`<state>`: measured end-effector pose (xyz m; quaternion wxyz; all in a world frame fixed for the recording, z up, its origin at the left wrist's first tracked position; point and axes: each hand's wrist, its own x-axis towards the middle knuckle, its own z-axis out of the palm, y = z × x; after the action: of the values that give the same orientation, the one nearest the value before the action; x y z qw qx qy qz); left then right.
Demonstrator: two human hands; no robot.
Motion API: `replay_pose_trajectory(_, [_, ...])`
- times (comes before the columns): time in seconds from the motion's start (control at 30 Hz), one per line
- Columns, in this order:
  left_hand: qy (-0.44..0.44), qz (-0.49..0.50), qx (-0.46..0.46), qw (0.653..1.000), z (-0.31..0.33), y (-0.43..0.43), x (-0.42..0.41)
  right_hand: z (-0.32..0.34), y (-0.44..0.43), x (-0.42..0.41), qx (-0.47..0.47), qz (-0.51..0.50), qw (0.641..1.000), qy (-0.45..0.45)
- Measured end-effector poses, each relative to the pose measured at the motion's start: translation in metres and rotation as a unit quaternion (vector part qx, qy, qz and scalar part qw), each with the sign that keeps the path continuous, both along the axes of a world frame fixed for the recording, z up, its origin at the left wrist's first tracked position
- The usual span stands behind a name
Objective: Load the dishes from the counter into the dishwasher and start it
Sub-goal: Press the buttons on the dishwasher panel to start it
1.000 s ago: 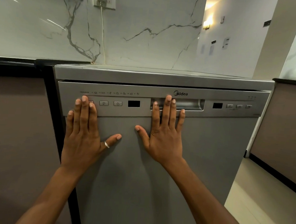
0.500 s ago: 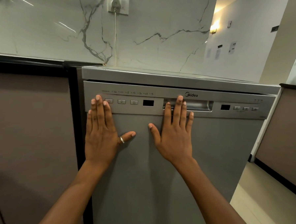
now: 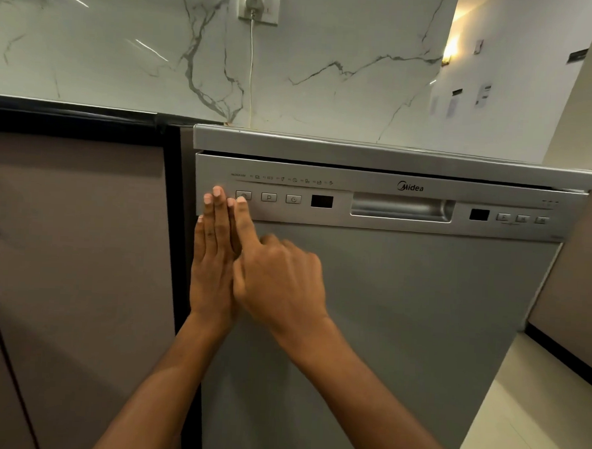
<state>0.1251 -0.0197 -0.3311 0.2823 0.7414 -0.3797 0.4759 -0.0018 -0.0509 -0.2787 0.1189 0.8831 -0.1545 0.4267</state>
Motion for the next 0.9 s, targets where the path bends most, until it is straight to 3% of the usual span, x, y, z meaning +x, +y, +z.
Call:
replay_pose_trajectory(0.4, [-0.034, 0.048, 0.008, 0.998, -0.003, -0.006, 0.002, 0.001, -0.008, 0.020, -0.002, -0.062, 0.998, -0.004])
replay_pose_trajectory(0.9, [0.012, -0.036, -0.010, 0.999, 0.001, 0.001, -0.005, 0.021, 0.003, 0.017, -0.018, -0.074, 0.996, 0.038])
